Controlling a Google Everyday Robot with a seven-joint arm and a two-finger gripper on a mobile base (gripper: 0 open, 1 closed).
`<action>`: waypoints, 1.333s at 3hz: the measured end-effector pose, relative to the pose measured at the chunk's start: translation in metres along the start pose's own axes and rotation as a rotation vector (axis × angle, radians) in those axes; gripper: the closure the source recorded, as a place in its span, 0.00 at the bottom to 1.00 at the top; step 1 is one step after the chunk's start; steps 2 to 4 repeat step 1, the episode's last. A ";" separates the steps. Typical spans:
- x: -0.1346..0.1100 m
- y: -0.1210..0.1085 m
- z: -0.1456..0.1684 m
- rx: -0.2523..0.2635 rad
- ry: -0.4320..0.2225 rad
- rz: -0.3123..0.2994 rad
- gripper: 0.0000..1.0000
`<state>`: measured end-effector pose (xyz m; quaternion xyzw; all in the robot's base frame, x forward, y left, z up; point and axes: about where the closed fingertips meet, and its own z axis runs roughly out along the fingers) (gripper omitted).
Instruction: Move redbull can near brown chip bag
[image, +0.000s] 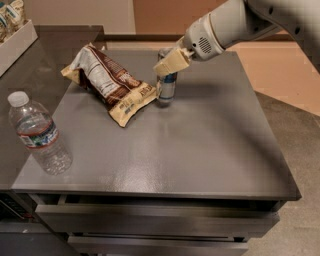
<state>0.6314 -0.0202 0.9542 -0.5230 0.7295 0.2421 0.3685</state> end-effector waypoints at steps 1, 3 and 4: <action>0.000 0.011 0.017 -0.034 0.017 -0.011 0.72; 0.000 0.011 0.017 -0.034 0.017 -0.011 0.72; 0.000 0.011 0.017 -0.034 0.017 -0.011 0.72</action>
Offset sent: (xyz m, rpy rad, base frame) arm 0.0000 0.0000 0.0000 0.0000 0.0000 0.0000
